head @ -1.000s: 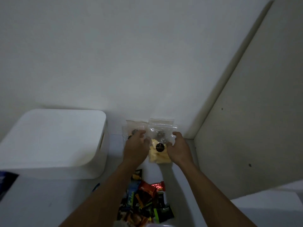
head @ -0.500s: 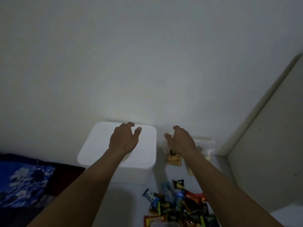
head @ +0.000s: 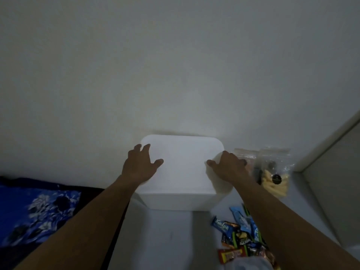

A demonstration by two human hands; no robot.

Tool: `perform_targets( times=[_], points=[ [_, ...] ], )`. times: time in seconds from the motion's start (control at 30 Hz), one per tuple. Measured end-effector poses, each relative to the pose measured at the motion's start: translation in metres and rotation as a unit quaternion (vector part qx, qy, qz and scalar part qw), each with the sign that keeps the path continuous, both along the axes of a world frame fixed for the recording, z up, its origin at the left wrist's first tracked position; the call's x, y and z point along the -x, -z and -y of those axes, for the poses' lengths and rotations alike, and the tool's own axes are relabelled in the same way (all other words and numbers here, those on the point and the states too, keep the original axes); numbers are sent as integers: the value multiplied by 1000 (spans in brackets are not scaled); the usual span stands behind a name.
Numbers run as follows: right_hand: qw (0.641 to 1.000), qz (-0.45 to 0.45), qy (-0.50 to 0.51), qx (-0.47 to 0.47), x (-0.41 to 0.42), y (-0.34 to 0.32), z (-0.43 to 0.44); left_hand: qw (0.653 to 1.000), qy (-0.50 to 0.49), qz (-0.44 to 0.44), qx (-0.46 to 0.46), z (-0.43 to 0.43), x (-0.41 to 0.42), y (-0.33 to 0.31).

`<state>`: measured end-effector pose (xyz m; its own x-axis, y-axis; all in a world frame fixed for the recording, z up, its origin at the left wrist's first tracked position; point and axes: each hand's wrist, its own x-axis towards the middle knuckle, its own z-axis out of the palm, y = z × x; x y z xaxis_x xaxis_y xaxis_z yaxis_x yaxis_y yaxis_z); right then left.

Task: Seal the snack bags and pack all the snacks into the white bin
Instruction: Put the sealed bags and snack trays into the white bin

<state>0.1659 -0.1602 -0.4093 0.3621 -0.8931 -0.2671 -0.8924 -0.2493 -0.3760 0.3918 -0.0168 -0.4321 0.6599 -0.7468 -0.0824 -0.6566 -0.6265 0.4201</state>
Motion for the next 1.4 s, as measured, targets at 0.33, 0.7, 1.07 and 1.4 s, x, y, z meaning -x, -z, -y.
perform_targets(
  times=[0.33, 0.7, 1.07, 1.4],
  points=[
    [982, 118, 128, -74, -2, 4, -1, 980, -68, -168, 77, -1, -8, 29],
    [957, 212, 172, -101, 5, 7, -7, 977, -91, -174, 88, 3, -11, 20],
    [945, 265, 174, -81, 2, 2, -11, 972, -109, -161, 130, -2, -3, 5],
    [939, 317, 129, -43, 21, -27, -30, 961, -117, -146, 204, -22, 12, -31]
  ],
)
